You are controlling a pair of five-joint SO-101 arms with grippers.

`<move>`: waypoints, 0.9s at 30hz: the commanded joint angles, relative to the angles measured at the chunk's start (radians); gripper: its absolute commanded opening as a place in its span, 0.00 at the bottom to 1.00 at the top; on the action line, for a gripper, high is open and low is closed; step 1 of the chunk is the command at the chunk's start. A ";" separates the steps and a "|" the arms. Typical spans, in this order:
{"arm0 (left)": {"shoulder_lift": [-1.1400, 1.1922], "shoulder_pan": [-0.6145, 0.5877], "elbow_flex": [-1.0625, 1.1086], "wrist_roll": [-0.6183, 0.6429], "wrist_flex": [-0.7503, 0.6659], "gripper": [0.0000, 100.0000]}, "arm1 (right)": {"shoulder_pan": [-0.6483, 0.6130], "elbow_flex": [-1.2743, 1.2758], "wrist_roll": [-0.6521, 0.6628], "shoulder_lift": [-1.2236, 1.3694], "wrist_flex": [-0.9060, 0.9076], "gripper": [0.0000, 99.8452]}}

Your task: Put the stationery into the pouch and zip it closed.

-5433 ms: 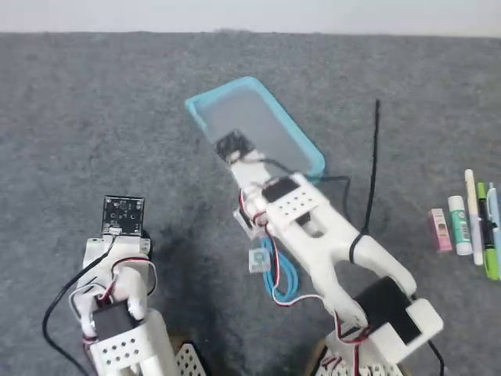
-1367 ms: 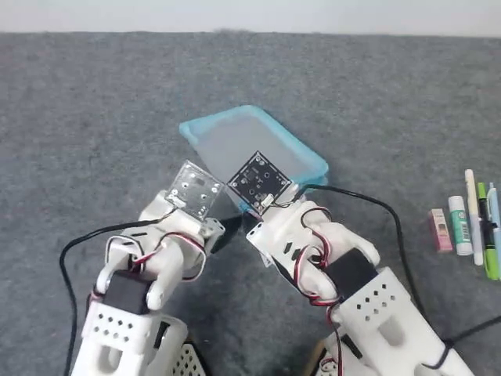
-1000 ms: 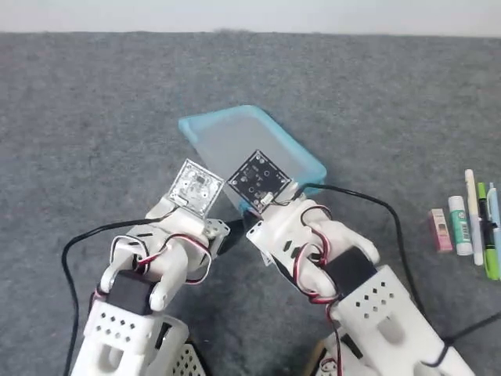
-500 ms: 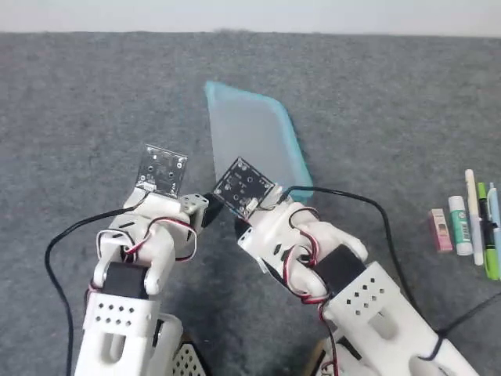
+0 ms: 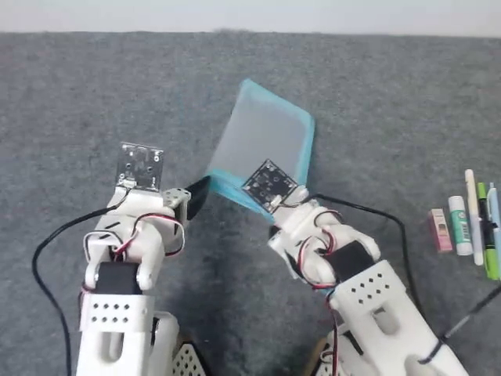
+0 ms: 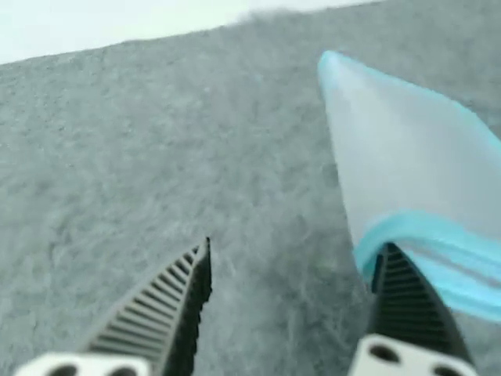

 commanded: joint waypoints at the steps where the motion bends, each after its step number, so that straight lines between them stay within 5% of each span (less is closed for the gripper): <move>1: 0.002 0.014 -0.002 0.006 -0.044 0.31 | 0.021 -0.035 -0.002 -0.008 0.008 0.01; 7: -0.005 0.107 0.039 -0.018 -0.025 0.31 | -0.070 -0.244 -0.064 0.025 0.104 0.01; 14: -0.101 0.112 -0.028 -0.032 0.173 0.31 | -0.074 -0.377 -0.094 0.162 0.119 0.01; 27: -0.143 0.101 0.054 -0.063 0.080 0.31 | -0.142 -0.385 -0.054 -0.002 0.263 0.01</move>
